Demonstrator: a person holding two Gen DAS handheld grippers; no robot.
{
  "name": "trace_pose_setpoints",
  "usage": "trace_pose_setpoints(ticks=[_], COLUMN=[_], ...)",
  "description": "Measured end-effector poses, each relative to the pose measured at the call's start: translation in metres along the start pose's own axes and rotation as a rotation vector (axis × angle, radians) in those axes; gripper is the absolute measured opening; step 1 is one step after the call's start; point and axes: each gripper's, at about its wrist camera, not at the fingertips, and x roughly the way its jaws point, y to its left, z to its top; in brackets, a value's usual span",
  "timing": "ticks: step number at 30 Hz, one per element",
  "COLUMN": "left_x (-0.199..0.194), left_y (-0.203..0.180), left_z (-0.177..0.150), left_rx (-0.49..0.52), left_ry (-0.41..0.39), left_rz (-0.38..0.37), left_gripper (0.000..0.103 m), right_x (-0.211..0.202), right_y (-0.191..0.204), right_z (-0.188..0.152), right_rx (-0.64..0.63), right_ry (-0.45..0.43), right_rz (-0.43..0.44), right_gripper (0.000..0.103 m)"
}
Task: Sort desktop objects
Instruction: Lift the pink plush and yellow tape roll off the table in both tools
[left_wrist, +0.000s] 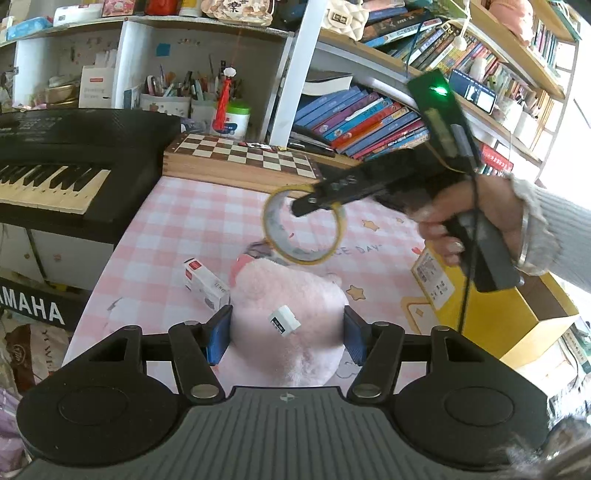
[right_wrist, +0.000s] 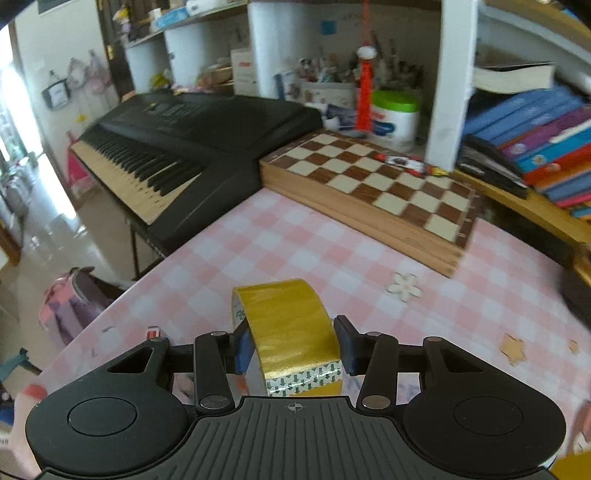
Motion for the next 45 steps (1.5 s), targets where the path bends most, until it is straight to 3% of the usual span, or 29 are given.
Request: trace_pose_setpoints(ticks=[16, 22, 45], left_x=[-0.036, -0.049, -0.13], left_y=[0.003, 0.008, -0.002], left_z=[-0.012, -0.021, -0.058], left_rx=[-0.01, -0.035, 0.041], left_ry=[-0.056, -0.053, -0.083], left_rz=[-0.05, -0.079, -0.169], left_gripper=[0.058, 0.058, 0.058], right_x=[-0.073, -0.095, -0.171], right_y=[0.017, 0.029, 0.094], right_z=[-0.054, -0.076, -0.148], right_rx=[0.133, 0.205, 0.341], right_ry=[-0.013, -0.026, -0.075], right_rz=[-0.11, -0.121, -0.121], right_gripper=[0.045, 0.045, 0.045])
